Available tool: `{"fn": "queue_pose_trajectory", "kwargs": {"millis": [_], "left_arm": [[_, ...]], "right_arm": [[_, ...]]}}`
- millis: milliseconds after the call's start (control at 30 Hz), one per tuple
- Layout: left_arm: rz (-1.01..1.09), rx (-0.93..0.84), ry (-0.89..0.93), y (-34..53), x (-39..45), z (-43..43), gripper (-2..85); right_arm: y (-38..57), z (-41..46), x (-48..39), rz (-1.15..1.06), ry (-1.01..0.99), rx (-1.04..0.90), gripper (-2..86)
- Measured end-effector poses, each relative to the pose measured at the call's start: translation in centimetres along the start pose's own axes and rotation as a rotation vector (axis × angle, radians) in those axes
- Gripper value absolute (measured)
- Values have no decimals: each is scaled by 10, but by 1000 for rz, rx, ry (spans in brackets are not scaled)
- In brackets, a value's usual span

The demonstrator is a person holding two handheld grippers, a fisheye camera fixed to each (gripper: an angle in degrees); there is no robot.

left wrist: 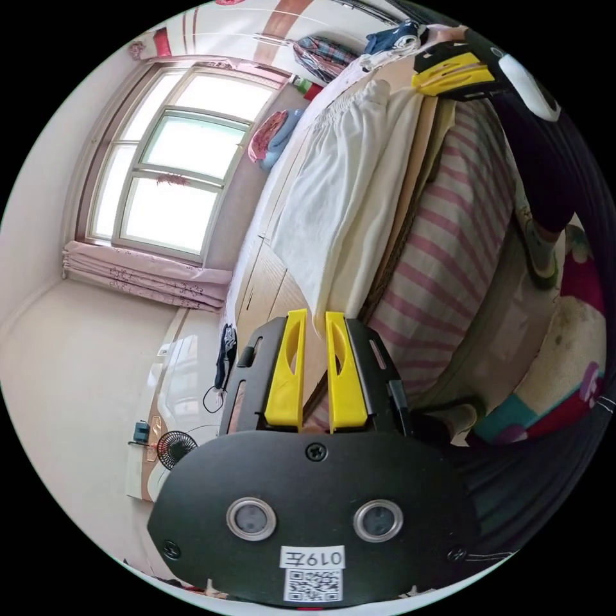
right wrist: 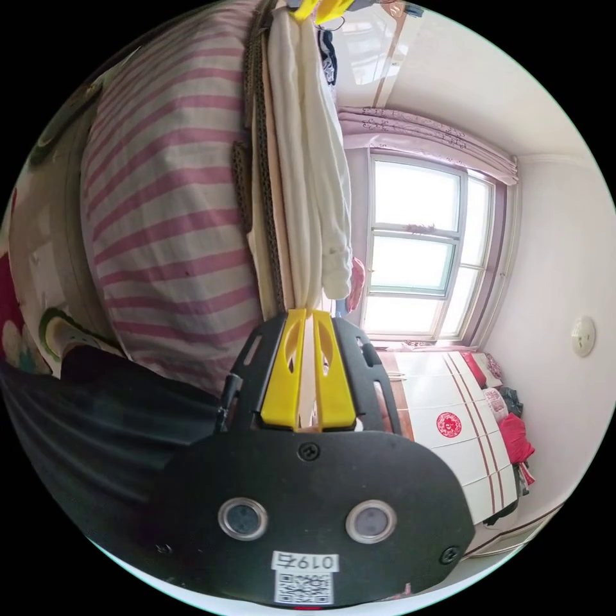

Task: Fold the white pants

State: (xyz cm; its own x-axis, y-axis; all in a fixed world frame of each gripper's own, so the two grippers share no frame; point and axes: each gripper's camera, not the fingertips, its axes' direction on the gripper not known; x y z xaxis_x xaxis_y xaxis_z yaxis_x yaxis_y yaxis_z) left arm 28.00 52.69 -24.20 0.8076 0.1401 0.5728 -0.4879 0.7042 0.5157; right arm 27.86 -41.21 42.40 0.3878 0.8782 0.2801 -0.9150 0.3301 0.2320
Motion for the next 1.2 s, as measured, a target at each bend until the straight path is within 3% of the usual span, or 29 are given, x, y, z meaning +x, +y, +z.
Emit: {"fn": "queue_pose_trajectory", "kwargs": {"millis": [400, 800, 1200], "left_arm": [[-185, 161, 146, 27, -57, -22, 63], [-102, 320, 423, -35, -66, 17, 67], [-14, 299, 430, -52, -61, 43, 19]], "right_arm": [[-5, -32, 54, 155, -68, 84, 65], [-70, -25, 35, -100, -130, 209, 87], [-92, -46, 0, -225, -115, 212, -6]]}}
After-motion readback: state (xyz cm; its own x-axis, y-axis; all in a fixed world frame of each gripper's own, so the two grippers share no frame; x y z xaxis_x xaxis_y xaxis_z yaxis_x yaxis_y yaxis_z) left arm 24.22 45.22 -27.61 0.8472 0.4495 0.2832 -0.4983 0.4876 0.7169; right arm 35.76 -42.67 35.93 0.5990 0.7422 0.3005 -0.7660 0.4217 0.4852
